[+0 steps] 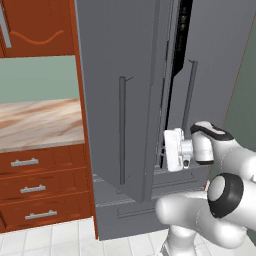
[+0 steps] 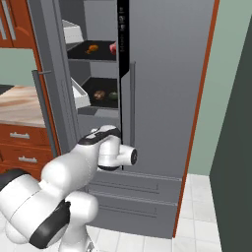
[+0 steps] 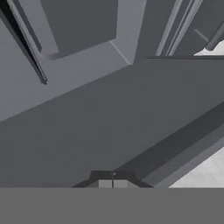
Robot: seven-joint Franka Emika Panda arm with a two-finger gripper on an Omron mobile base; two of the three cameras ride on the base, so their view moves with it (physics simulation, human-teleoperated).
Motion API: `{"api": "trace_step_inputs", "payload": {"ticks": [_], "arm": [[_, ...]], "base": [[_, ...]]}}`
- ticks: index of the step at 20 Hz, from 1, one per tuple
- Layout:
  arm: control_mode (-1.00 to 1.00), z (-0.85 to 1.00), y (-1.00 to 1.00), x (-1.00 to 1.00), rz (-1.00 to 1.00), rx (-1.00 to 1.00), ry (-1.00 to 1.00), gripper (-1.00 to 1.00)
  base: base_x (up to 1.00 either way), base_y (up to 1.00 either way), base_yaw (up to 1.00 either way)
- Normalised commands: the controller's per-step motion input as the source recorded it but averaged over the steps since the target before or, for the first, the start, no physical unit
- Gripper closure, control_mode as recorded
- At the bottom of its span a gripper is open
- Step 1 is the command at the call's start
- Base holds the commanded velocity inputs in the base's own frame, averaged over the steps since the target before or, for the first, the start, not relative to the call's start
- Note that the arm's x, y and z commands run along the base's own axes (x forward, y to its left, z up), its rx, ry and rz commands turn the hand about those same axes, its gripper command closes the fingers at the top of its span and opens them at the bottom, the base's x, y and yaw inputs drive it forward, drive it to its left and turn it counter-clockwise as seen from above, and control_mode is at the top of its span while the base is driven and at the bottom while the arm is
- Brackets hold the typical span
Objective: Gather the squash and potato from the fridge and place them on a tray on the dining counter. Then gather the chicken drumstick and steak from the fridge and place them on the other tray.
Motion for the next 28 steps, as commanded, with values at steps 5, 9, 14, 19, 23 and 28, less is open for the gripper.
{"api": "trace_step_inputs", "payload": {"ticks": [5, 9, 14, 19, 23, 28], "arm": [[-1.0, -0.01, 0.34, 0.11, 0.06, 0.03, -0.03, 1.0], [-1.0, 0.0, 0.35, 0.02, 0.08, 0.05, -0.02, 1.0], [-1.0, 0.0, 0.39, -0.1, 0.13, 0.05, -0.02, 1.0], [-1.0, 0.0, 0.55, -0.27, 0.12, 0.03, -0.06, 1.0], [-1.0, 0.0, 0.72, -0.36, 0.1, 0.01, -0.08, 1.0], [-1.0, 0.0, 0.83, -0.3, 0.09, 0.01, -0.09, 1.0]], "base": [[0.0, 0.0, 0.0], [0.0, 0.0, 0.0], [0.0, 0.0, 0.0], [0.0, 0.0, 0.0], [0.0, 0.0, 0.0], [0.0, 0.0, 0.0]]}}
